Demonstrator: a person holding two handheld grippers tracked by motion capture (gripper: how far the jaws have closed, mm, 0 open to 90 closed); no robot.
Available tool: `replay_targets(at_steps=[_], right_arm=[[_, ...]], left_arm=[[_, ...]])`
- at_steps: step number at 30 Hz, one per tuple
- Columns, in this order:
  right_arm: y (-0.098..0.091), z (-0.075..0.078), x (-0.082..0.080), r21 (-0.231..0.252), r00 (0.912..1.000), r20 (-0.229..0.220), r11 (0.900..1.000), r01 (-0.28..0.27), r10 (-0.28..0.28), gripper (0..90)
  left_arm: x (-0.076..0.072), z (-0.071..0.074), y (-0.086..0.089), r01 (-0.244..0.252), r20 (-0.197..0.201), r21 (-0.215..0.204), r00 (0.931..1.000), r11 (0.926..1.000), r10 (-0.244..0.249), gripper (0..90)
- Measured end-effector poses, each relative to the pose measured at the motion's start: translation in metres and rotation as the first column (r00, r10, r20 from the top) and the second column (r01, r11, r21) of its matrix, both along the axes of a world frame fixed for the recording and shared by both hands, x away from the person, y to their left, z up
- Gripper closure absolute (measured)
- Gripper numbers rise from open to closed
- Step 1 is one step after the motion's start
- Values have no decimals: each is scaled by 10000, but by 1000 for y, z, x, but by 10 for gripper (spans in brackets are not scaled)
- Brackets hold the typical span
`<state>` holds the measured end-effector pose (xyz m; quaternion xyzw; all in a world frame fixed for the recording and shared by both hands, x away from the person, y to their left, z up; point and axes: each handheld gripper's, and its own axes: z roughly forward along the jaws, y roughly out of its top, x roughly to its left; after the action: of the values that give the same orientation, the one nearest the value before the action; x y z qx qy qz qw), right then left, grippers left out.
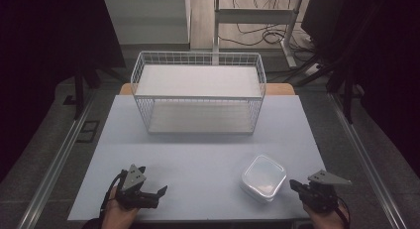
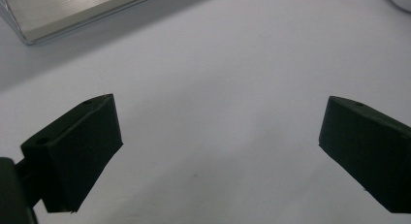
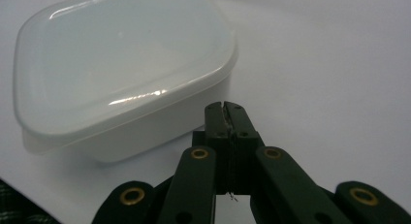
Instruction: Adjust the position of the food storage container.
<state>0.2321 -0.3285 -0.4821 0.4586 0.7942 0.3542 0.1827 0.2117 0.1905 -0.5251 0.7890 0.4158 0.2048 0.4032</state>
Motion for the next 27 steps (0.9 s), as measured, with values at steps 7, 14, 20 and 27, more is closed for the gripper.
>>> replay_targets(at_steps=[7,14,20,27], right_arm=[[22,-9,-3,-6,9916,-832,9951,-991,988,893],[43,-11,-3,240,9792,-1026,9846,-1734,1749,892],[69,-15,0,579,9592,-1233,9667,-2492,2546,891],[37,-6,3,404,9907,-884,9941,-1006,1039,877]], left_arm=[[0,1,1,-88,65,-85,9999,9999,88,13],[0,1,0,-77,84,-56,9999,10000,78,13],[-1,0,-1,76,41,-87,10000,9999,-75,11],[0,-2,-2,140,82,-12,9999,9999,-140,4]])
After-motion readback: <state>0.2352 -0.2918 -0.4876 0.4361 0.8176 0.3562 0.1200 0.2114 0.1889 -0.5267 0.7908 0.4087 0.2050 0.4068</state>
